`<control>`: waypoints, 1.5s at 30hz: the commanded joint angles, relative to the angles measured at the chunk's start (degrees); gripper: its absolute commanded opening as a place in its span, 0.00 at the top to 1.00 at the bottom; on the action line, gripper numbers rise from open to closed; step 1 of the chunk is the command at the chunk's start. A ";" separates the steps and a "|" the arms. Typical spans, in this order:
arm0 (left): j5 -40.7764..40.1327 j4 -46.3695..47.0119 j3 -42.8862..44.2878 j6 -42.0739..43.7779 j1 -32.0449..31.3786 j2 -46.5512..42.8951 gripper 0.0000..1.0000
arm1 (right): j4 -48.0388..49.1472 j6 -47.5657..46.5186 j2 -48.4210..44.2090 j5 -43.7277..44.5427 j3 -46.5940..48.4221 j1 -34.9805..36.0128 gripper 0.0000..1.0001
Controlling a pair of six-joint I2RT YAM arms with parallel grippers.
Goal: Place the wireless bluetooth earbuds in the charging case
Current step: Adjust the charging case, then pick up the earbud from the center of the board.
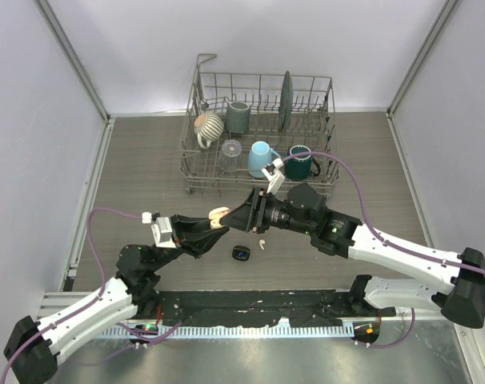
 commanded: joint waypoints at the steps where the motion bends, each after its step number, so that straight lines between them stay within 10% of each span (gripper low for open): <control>1: 0.35 0.50 2.20 -0.94 0.01 0.94 1.00 | -2.06 -4.81 0.85 -0.90 4.15 0.67 0.68; 16: -0.27 -0.11 1.76 -2.08 0.01 1.20 1.00 | -8.22 -9.47 2.17 0.86 6.79 0.76 0.69; 26: -2.64 -1.17 0.27 -1.91 0.01 -0.82 1.00 | -9.01 -9.65 -0.20 5.69 6.18 0.67 0.32; 37: -4.66 -4.07 -2.02 -1.73 0.01 -4.95 1.00 | -6.11 -11.84 -8.10 9.82 3.46 0.67 0.25; 45: -5.36 -8.99 -1.93 -0.85 0.01 -9.78 1.00 | -22.68 -8.95 -12.51 35.12 0.55 0.59 0.33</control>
